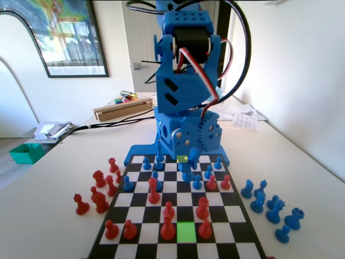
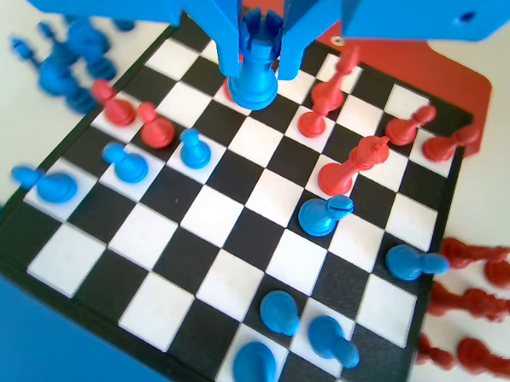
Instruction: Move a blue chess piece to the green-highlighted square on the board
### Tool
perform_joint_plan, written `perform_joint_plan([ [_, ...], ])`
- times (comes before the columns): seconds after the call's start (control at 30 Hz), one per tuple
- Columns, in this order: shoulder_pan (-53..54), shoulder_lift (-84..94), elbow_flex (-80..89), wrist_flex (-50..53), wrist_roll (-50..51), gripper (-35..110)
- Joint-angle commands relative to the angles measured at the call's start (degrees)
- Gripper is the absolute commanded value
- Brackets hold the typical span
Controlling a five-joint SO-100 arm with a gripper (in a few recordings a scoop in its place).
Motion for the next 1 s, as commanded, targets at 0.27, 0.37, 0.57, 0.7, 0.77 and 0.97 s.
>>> perform_joint_plan([
  [0.27,0.0,-8.3,-15.1,1.8,6.2,1],
  [0.37,0.4,-10.1,-17.3,1.8,6.9,1],
  [0.57,1.1,-13.2,-21.0,1.8,7.5,1],
  [0.7,1.1,-15.4,-23.5,2.0,7.6,1],
  [0.77,1.1,-16.3,-24.5,2.2,7.6,1],
  [0.97,0.9,-19.2,-27.0,2.0,8.3,1],
])
